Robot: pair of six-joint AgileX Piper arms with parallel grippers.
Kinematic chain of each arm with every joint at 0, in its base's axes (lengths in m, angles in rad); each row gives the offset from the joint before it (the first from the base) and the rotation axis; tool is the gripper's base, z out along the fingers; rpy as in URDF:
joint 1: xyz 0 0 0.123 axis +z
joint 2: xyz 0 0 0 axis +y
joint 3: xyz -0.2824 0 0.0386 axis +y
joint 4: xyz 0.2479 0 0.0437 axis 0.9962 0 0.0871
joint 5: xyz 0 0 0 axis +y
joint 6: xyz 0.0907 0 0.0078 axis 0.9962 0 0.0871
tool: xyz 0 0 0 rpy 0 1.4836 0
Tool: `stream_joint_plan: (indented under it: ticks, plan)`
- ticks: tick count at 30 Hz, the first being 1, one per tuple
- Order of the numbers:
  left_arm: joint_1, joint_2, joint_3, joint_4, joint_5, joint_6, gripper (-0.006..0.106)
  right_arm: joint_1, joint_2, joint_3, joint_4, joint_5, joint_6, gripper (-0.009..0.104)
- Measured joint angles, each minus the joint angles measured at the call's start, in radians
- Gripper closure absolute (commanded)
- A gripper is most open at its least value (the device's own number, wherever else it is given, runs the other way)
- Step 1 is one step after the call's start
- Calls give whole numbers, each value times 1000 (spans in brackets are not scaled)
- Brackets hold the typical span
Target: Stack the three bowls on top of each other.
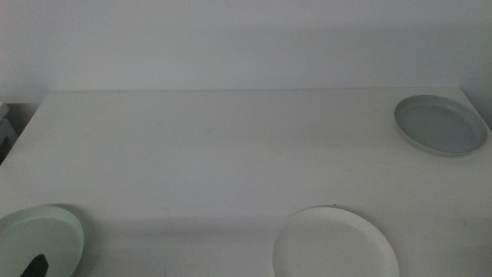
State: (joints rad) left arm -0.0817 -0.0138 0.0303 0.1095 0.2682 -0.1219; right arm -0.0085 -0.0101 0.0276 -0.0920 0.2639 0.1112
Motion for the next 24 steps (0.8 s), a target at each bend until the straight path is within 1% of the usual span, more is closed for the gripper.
stream_joint_plan:
  ticks: [14, 18, 21, 24]
  plan:
    - [0, 0, 0, 0, 0, 0, 3, 0, 0, 0, 49, 0, 0, 16]
    - [0, 0, 0, 0, 0, 0, 3, 0, 0, 0, 92, 1, 0, 16]
    - [0, 0, 0, 0, 0, 0, 3, 0, 3, -21, 106, 40, 1, 16]
    - [0, 0, 0, 0, 0, 0, 3, 0, 41, -94, 109, 92, 1, 16]
